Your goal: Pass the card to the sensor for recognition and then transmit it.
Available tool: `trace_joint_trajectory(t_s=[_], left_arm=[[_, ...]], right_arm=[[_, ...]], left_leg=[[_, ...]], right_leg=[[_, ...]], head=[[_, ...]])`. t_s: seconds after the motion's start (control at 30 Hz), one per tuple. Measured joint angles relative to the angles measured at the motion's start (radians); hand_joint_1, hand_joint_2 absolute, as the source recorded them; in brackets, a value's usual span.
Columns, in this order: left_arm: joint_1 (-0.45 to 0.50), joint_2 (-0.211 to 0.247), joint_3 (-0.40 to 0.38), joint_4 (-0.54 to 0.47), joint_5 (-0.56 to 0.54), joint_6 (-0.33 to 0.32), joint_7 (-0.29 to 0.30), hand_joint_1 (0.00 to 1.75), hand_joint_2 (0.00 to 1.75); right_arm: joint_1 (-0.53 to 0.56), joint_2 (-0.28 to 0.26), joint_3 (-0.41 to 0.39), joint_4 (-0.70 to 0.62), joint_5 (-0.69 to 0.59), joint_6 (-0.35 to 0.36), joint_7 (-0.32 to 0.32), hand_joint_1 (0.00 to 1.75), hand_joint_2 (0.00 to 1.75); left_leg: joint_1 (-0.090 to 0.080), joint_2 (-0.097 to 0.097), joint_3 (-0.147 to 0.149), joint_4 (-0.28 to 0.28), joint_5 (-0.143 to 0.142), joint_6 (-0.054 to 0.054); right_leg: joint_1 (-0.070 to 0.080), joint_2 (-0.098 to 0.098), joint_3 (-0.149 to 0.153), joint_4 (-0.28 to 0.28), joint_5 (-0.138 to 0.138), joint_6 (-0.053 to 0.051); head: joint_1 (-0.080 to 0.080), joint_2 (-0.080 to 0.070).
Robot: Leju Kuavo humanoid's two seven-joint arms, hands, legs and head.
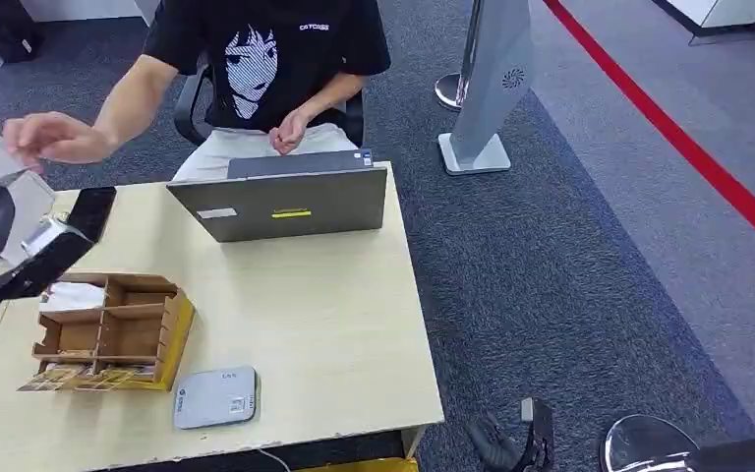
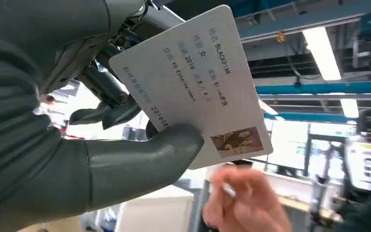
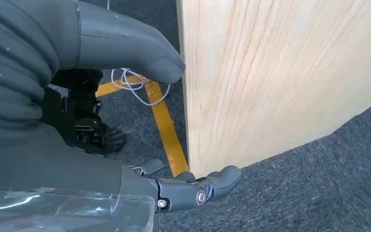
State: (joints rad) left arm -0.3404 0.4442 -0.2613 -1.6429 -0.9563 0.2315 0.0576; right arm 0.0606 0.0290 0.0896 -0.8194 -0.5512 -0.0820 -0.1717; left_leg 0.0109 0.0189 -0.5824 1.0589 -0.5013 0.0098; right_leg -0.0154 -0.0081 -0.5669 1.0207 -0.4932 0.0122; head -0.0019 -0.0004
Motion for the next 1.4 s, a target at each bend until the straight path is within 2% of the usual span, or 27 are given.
trace_joint_trajectory(t_s=[0.1, 0.2, 0.33, 0.4, 0.57, 0.73, 1.17, 1.4], left_arm=[[0.107, -0.025, 0.000, -0.048, 0.006, 0.023, -0.028, 1.75, 1.75], [0.192, -0.057, -0.003, -0.080, 0.010, 0.016, -0.044, 1.75, 1.75], [0.290, -0.098, -0.031, -0.089, 0.001, -0.022, -0.047, 1.75, 1.75], [0.323, -0.118, -0.053, -0.089, 0.005, -0.063, -0.036, 1.75, 1.75], [0.362, -0.157, -0.092, -0.058, -0.008, -0.129, -0.014, 1.75, 1.75], [0.380, -0.184, -0.118, 0.009, -0.028, -0.138, -0.008, 1.75, 1.75], [0.385, -0.221, -0.172, 0.101, -0.068, -0.188, 0.002, 1.75, 1.75], [0.385, -0.221, -0.199, 0.116, -0.077, -0.199, 0.002, 1.75, 1.75]], right_arm=[[0.007, -0.001, 0.000, -0.005, 0.000, -0.004, 0.000, 0.00, 1.75], [0.012, -0.002, 0.000, -0.011, -0.001, -0.008, 0.000, 0.00, 1.75], [0.015, -0.005, 0.000, -0.015, 0.000, -0.011, 0.000, 0.00, 1.75], [0.018, -0.005, -0.001, -0.022, 0.005, -0.016, 0.006, 0.00, 1.75], [0.016, -0.005, -0.001, -0.036, 0.015, -0.020, 0.020, 0.00, 1.75], [0.012, -0.005, -0.001, -0.032, 0.028, -0.017, 0.018, 0.00, 1.75], [-0.003, -0.005, -0.001, -0.030, 0.040, -0.011, 0.017, 0.00, 1.75], [-0.007, -0.005, 0.000, -0.029, 0.039, -0.011, 0.018, 0.00, 1.75]], left_leg=[[0.000, 0.001, 0.000, 0.000, 0.000, 0.000], [0.000, 0.001, 0.000, 0.000, 0.000, 0.000], [0.000, 0.001, 0.000, 0.000, 0.000, 0.000], [0.000, 0.000, -0.001, 0.000, 0.000, 0.000], [0.000, 0.000, -0.001, 0.000, 0.000, 0.000], [0.000, 0.000, -0.001, 0.000, 0.000, 0.000], [0.000, 0.000, -0.001, 0.000, 0.000, 0.000], [0.000, 0.000, -0.001, 0.000, 0.000, 0.000]], right_leg=[[0.000, 0.001, -0.001, 0.000, 0.000, 0.000], [0.000, 0.000, -0.001, -0.001, 0.000, 0.000], [0.000, 0.000, -0.001, -0.001, 0.000, 0.000], [0.000, 0.000, -0.001, -0.001, 0.000, 0.000], [0.000, 0.000, -0.001, -0.001, 0.001, 0.001], [0.000, 0.000, -0.001, -0.001, 0.001, 0.001], [0.000, 0.000, -0.001, -0.001, 0.001, 0.001], [0.000, 0.000, -0.001, -0.001, 0.001, 0.001]], head=[[0.000, 0.000], [0.000, 0.000], [-0.002, 0.000], [-0.001, 0.000], [-0.001, 0.000], [-0.001, 0.000], [-0.001, 0.000], [-0.001, 0.000]])
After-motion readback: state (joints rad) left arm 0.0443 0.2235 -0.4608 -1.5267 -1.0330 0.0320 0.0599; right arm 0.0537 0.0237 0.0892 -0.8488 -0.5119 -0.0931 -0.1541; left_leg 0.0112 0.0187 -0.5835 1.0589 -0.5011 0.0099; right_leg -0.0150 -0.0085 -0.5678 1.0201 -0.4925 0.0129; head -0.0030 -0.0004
